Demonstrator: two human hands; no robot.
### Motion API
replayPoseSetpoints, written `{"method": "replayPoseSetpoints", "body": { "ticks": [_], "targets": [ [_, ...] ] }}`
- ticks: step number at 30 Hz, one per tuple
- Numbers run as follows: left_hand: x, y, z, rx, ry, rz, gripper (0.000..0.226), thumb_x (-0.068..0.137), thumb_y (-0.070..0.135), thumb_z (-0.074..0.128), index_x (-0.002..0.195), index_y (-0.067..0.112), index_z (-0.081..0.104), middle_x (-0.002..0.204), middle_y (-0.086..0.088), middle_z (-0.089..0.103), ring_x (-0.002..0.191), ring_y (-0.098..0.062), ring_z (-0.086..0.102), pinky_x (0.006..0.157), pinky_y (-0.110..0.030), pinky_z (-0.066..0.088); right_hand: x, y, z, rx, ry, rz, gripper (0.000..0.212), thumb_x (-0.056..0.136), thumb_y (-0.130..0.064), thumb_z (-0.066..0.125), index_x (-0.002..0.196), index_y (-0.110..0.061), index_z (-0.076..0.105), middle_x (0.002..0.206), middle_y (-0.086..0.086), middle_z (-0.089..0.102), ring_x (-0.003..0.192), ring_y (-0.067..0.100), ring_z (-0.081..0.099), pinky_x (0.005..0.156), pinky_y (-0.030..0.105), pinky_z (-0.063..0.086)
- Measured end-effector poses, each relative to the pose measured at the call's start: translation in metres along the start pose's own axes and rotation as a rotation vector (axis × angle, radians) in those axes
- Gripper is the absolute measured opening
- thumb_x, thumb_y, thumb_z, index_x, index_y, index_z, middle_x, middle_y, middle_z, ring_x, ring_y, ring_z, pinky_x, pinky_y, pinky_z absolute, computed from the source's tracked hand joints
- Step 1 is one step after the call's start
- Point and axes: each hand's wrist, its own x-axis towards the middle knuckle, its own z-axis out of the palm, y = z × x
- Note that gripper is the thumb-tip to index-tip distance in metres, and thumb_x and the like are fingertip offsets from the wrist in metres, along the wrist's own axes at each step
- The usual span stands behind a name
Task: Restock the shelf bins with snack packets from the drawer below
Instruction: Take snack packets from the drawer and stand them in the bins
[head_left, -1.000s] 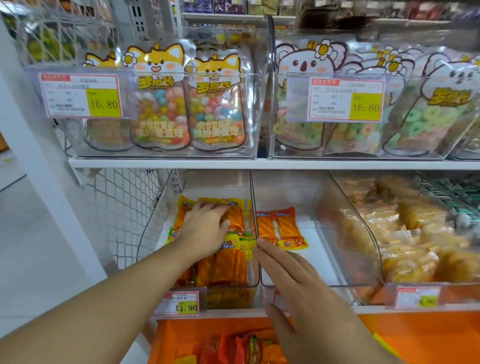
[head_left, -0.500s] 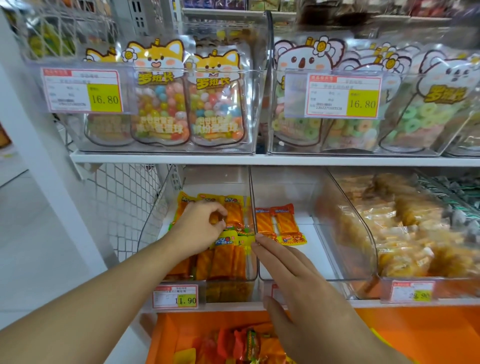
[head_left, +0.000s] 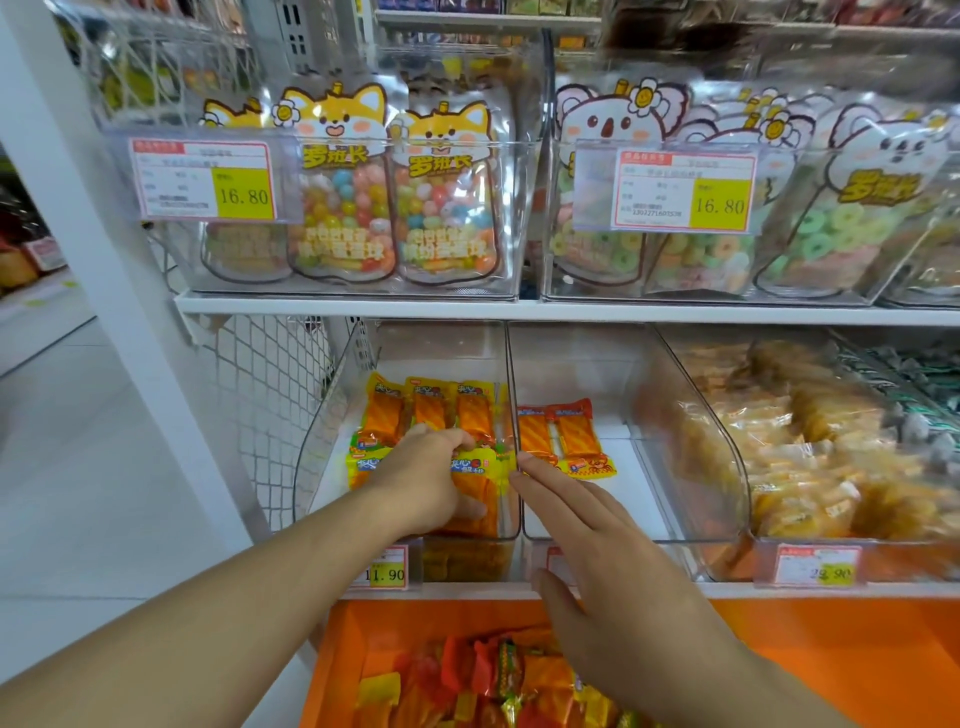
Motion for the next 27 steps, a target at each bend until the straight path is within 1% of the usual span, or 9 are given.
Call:
{"method": "replayPoseSetpoints", "body": {
  "ticks": [5, 7, 9, 11, 13, 17, 19, 22, 27],
  "targets": [
    [-0.001, 0.005, 0.001, -0.121, 0.041, -0.073, 0.074, 0.075, 0.032, 0.092, 0.140, 0.033, 0.056, 0.140, 0.000, 0.050, 0.123, -0.023, 0.055, 0.101, -0.038, 0.051, -0.002, -0.002, -0.004, 0.019, -0.007, 0.008, 0.075, 0.106, -0.033, 0.050, 0.162, -0.048, 0.003, 0.160, -0.045, -0.012, 0.149, -0.014, -0.003, 0.120, 0.013, 0.021],
    [-0.002, 0.004, 0.001, -0.129, 0.022, -0.111, 0.077, 0.076, 0.026, 0.092, 0.143, 0.029, 0.053, 0.138, -0.001, 0.053, 0.120, -0.024, 0.058, 0.101, -0.042, 0.054, -0.002, -0.002, -0.005, 0.028, -0.009, 0.012, 0.074, 0.106, -0.034, 0.049, 0.162, -0.049, 0.002, 0.159, -0.045, -0.012, 0.148, -0.015, -0.002, 0.118, 0.012, 0.021],
    [-0.003, 0.003, 0.002, -0.122, 0.016, -0.166, 0.079, 0.075, 0.028, 0.092, 0.141, 0.023, 0.050, 0.131, -0.002, 0.057, 0.116, -0.024, 0.061, 0.099, -0.044, 0.055, -0.003, -0.003, -0.006, 0.037, -0.014, 0.015, 0.074, 0.107, -0.034, 0.049, 0.162, -0.049, 0.002, 0.159, -0.045, -0.014, 0.147, -0.015, 0.000, 0.114, 0.011, 0.023],
    [-0.004, 0.004, 0.002, -0.116, 0.012, -0.206, 0.072, 0.076, 0.032, 0.091, 0.134, 0.022, 0.051, 0.119, 0.001, 0.061, 0.108, -0.023, 0.062, 0.096, -0.042, 0.056, -0.003, -0.003, -0.006, 0.044, -0.015, 0.014, 0.075, 0.106, -0.034, 0.049, 0.162, -0.048, 0.002, 0.159, -0.045, -0.015, 0.147, -0.013, 0.002, 0.113, 0.011, 0.024],
    [-0.006, 0.007, 0.000, -0.100, 0.007, -0.216, 0.067, 0.077, 0.033, 0.090, 0.132, 0.023, 0.053, 0.113, 0.002, 0.063, 0.104, -0.022, 0.062, 0.093, -0.040, 0.056, -0.004, -0.003, -0.006, 0.054, -0.015, 0.017, 0.075, 0.106, -0.034, 0.050, 0.162, -0.047, 0.002, 0.160, -0.044, -0.015, 0.148, -0.012, 0.003, 0.114, 0.013, 0.025],
    [-0.009, 0.013, -0.001, -0.039, 0.010, -0.199, 0.069, 0.079, 0.031, 0.088, 0.139, 0.022, 0.054, 0.124, -0.001, 0.064, 0.102, -0.021, 0.059, 0.089, -0.036, 0.056, -0.004, -0.003, -0.008, 0.061, -0.019, 0.012, 0.076, 0.106, -0.032, 0.051, 0.162, -0.047, 0.002, 0.160, -0.043, -0.014, 0.150, -0.009, 0.004, 0.118, 0.018, 0.028],
    [-0.009, 0.015, 0.000, -0.047, -0.006, -0.207, 0.075, 0.080, 0.027, 0.087, 0.145, 0.022, 0.051, 0.130, -0.003, 0.063, 0.106, -0.022, 0.061, 0.092, -0.035, 0.056, -0.004, -0.003, -0.008, 0.065, -0.023, 0.017, 0.076, 0.106, -0.031, 0.052, 0.162, -0.047, 0.002, 0.161, -0.042, -0.013, 0.151, -0.007, 0.005, 0.119, 0.020, 0.029],
    [-0.008, 0.012, 0.000, -0.152, -0.030, -0.227, 0.078, 0.080, 0.018, 0.087, 0.148, 0.023, 0.049, 0.132, -0.004, 0.064, 0.117, -0.026, 0.062, 0.101, -0.040, 0.055, -0.004, -0.004, -0.009, 0.066, -0.026, 0.019, 0.077, 0.106, -0.029, 0.051, 0.163, -0.046, 0.002, 0.162, -0.041, -0.011, 0.151, -0.006, 0.004, 0.120, 0.020, 0.026],
    [-0.009, 0.002, 0.000, -0.324, -0.051, -0.276, 0.092, 0.069, 0.010, 0.093, 0.149, 0.025, 0.050, 0.132, -0.004, 0.065, 0.120, -0.027, 0.061, 0.101, -0.039, 0.053, -0.004, -0.005, -0.009, 0.071, -0.033, 0.025, 0.078, 0.106, -0.027, 0.051, 0.163, -0.046, 0.002, 0.162, -0.041, -0.011, 0.152, -0.006, 0.003, 0.122, 0.022, 0.027]
  ]
}}
